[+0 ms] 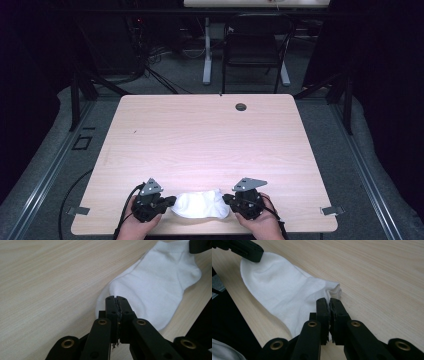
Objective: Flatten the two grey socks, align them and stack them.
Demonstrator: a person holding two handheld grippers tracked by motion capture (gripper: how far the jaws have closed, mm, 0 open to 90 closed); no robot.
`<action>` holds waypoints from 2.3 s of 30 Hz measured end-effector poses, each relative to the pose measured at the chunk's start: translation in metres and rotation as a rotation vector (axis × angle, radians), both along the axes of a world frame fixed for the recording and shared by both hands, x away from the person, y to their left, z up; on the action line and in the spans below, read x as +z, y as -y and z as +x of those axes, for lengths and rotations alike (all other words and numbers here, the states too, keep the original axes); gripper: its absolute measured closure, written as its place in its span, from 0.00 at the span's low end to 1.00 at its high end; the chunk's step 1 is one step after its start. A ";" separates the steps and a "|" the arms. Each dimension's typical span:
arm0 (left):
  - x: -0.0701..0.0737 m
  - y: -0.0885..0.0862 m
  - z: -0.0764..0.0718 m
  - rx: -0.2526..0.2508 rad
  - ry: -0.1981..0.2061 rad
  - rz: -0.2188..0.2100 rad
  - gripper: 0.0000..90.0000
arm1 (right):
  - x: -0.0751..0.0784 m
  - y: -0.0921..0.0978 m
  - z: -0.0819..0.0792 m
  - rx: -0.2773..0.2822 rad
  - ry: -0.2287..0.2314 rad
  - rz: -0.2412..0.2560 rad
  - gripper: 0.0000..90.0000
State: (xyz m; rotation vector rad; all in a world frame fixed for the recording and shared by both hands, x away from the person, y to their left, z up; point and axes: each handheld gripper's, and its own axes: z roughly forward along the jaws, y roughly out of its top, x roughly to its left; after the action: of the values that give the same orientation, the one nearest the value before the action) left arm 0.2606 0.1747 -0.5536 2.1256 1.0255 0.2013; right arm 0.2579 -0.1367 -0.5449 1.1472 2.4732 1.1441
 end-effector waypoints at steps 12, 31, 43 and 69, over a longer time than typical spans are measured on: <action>-0.009 0.006 0.002 -0.004 -0.013 0.037 0.99 | -0.002 0.004 0.004 -0.019 -0.008 0.006 0.96; -0.017 0.007 0.007 0.006 -0.014 0.058 0.96 | -0.010 0.002 0.006 -0.015 -0.039 -0.015 0.94; -0.004 0.007 0.003 0.003 0.022 -0.019 0.82 | -0.005 0.005 0.005 -0.035 0.004 0.046 0.84; 0.003 0.003 -0.002 -0.001 0.011 -0.035 0.75 | -0.015 -0.021 0.003 0.055 0.014 0.002 0.83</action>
State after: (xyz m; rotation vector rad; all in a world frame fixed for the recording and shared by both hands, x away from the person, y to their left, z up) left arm 0.2589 0.1717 -0.5502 2.0908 1.0145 0.1931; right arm 0.2612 -0.1156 -0.5599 1.0741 2.5083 1.1654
